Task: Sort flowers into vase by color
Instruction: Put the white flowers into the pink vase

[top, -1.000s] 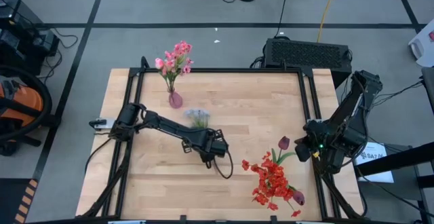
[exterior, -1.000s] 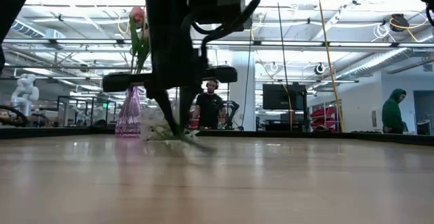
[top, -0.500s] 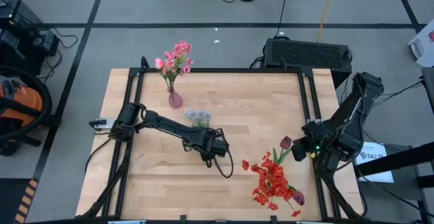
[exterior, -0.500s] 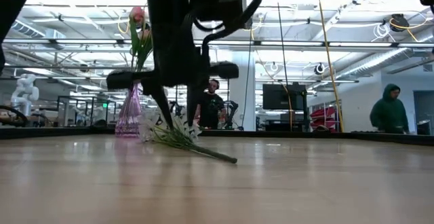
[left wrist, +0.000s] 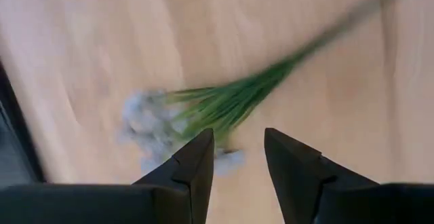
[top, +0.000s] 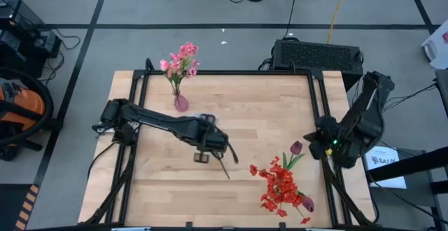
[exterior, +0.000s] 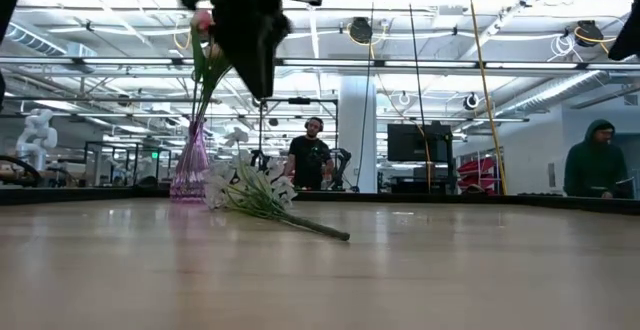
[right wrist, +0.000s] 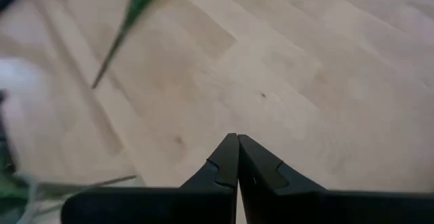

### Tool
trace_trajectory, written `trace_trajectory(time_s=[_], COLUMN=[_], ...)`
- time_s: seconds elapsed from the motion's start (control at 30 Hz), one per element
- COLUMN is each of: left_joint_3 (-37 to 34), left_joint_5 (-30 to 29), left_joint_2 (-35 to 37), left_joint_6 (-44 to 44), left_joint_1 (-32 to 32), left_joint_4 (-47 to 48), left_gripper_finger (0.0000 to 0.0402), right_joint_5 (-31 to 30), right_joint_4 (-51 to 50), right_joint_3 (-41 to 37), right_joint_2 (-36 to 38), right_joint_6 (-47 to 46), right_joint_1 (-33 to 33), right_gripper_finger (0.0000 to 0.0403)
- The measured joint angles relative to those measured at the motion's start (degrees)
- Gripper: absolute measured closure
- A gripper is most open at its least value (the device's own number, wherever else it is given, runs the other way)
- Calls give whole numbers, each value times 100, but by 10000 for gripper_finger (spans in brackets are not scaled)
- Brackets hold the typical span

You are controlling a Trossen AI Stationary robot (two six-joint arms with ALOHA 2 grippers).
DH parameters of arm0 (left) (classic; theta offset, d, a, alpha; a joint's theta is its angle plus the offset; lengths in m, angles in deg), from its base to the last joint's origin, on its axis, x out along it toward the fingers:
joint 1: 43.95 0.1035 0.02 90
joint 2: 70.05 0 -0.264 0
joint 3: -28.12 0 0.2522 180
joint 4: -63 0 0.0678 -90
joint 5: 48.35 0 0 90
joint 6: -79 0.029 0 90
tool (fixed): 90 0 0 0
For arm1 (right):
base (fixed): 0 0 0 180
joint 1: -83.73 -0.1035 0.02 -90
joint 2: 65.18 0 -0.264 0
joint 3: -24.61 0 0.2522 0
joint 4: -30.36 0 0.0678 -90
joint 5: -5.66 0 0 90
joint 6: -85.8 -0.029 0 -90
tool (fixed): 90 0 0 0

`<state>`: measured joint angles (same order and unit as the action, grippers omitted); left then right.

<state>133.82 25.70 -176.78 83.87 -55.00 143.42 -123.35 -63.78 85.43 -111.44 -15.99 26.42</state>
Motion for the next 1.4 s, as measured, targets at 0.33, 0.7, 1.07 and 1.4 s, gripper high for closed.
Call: trace_trajectory(time_s=[0.33, 0.7, 1.07, 1.4], left_joint_3=[-2, -2, -7, -7], left_joint_5=[53, -98, -231, -280], left_joint_2=[118, 118, 116, 116], left_joint_6=[-5829, -6856, -7352, -7364], left_joint_1=[-30, -297, -291, -291], left_joint_4=[-203, -1653, -2032, -2035], left_gripper_finger=[262, 262, 262, 262], right_joint_5=[-647, -991, -564, -133], right_joint_4=[361, 3540, 6464, 7628], right_joint_3=[-877, -2068, -3038, -3483], right_joint_2=[2618, 4573, 4614, 4612], right_joint_6=[1836, 6111, 7853, 8316], right_joint_1=[-1, -1, 32, 637], right_gripper_finger=[403, 403, 403, 403])
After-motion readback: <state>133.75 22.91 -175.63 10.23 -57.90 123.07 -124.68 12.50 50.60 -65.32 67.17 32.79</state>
